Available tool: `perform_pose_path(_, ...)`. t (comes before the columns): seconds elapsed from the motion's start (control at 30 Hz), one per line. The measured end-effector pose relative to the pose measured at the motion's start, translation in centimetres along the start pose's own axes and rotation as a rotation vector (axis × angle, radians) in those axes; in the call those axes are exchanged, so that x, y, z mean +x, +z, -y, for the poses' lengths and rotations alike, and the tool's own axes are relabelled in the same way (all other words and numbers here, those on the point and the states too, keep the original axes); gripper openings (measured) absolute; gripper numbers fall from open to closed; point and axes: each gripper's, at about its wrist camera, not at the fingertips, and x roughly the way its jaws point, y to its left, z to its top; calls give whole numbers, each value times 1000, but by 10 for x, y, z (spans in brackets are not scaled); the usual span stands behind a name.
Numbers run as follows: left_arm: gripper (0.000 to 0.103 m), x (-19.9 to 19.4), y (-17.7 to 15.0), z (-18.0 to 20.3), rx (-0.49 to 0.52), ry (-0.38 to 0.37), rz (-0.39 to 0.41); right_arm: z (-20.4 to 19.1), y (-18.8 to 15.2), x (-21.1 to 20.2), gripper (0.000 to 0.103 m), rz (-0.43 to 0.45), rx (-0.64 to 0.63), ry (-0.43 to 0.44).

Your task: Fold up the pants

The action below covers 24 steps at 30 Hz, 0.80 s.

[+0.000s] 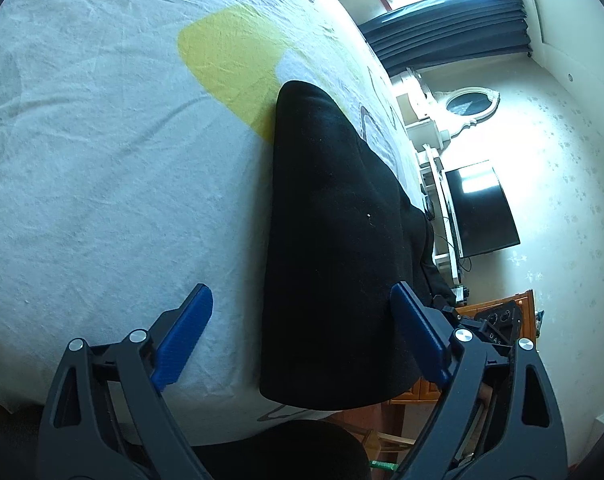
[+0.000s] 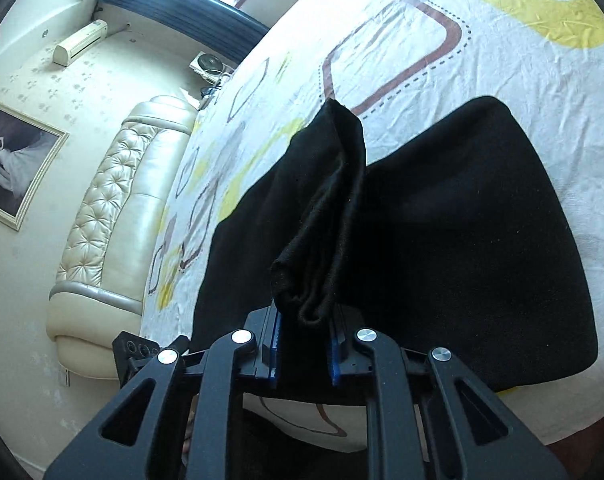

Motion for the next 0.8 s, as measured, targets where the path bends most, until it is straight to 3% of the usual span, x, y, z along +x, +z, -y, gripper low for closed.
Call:
perform_pose_path(0.13, 90, 6, -1, 10, 4, -22, -30, 3, 1, -25, 18, 42, 4, 3)
perform_pose_path(0.33, 90, 19, -1, 25, 36, -24, -55, 38, -3, -58, 17, 89, 62, -54)
perform_pose_path(0.53, 90, 33, -7, 30, 54, -7, -88, 81, -11, -62, 17, 77, 137, -53)
perform_pose_path(0.8, 90, 39, -9, 27, 37, 4, -96, 89, -12, -59, 17, 65, 157, -9)
